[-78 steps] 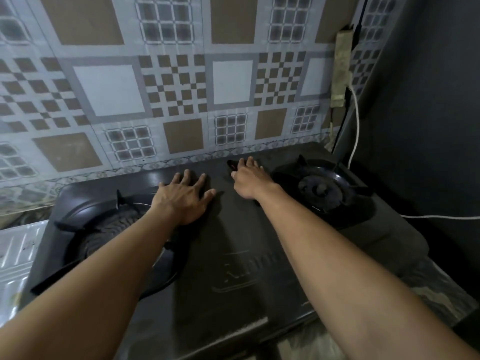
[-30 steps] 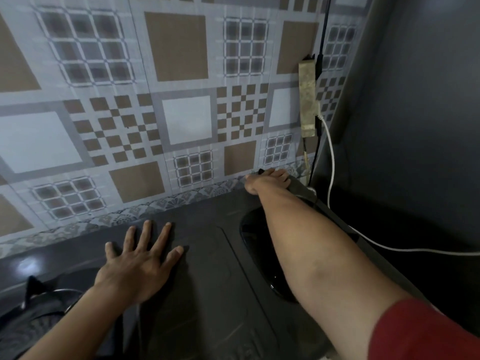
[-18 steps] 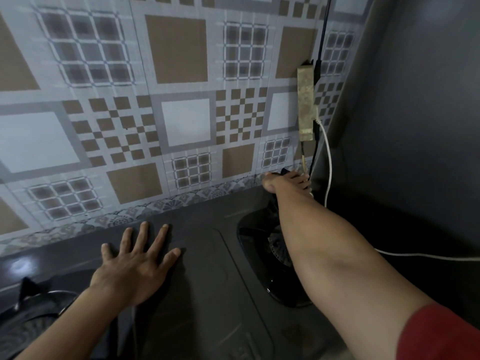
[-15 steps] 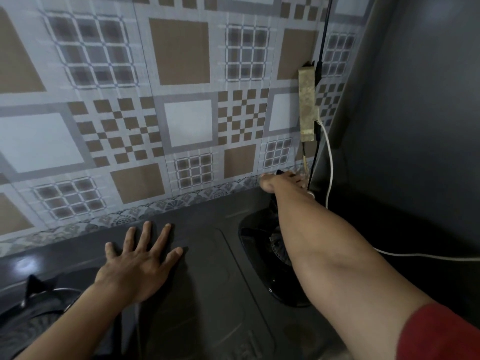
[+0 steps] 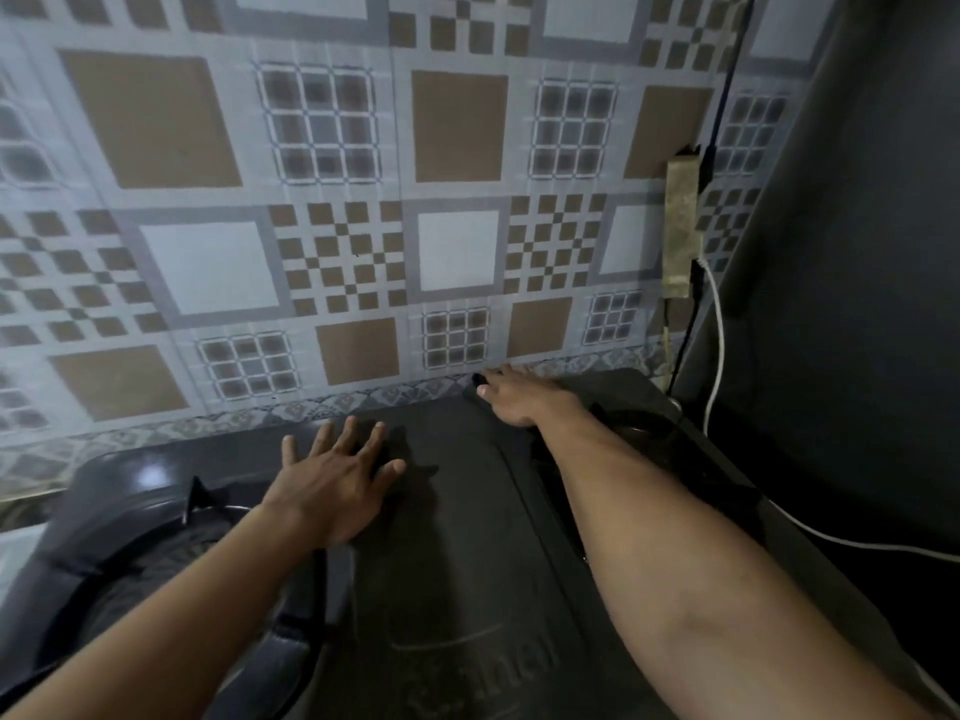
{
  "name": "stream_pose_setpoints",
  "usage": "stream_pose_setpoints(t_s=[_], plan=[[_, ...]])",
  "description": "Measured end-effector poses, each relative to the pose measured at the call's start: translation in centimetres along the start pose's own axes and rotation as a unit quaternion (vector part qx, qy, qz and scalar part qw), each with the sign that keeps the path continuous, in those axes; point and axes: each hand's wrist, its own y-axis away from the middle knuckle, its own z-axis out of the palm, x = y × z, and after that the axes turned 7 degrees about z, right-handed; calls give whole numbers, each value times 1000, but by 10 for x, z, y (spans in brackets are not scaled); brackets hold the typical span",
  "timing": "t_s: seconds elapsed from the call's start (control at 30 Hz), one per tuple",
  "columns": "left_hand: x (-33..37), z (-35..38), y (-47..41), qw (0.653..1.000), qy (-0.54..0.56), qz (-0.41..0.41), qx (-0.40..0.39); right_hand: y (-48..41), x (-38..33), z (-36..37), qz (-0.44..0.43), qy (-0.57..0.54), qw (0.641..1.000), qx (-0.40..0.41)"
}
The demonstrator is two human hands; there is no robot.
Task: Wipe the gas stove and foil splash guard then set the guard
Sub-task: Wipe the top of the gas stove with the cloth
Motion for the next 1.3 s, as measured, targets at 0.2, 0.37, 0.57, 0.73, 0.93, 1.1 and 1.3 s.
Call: stream_pose_setpoints(t_s=[0.2, 0.37, 0.57, 0.73, 0.93, 1.1, 1.3], plan=[[-19, 5, 27, 999, 0, -46, 10, 47, -32, 30, -67, 19, 997, 18], [-27, 3, 44, 998, 28, -62, 18, 82, -62, 33, -50, 71, 996, -12], [-43, 12, 57, 998, 1, -57, 32, 131, -78, 74, -130, 96, 985, 64], [-43, 10, 67, 999, -34, -30, 26, 158, -64, 85, -103, 67, 987, 100], [-48, 12, 77, 999, 14, -37, 21, 157, -53, 96, -56, 44, 991, 116], [-48, 16, 75, 999, 10, -35, 19, 172, -77, 110, -84, 12, 988, 128], [-51, 20, 75, 1000, -10, -16, 20, 200, -81, 130, -142, 31, 980, 138]])
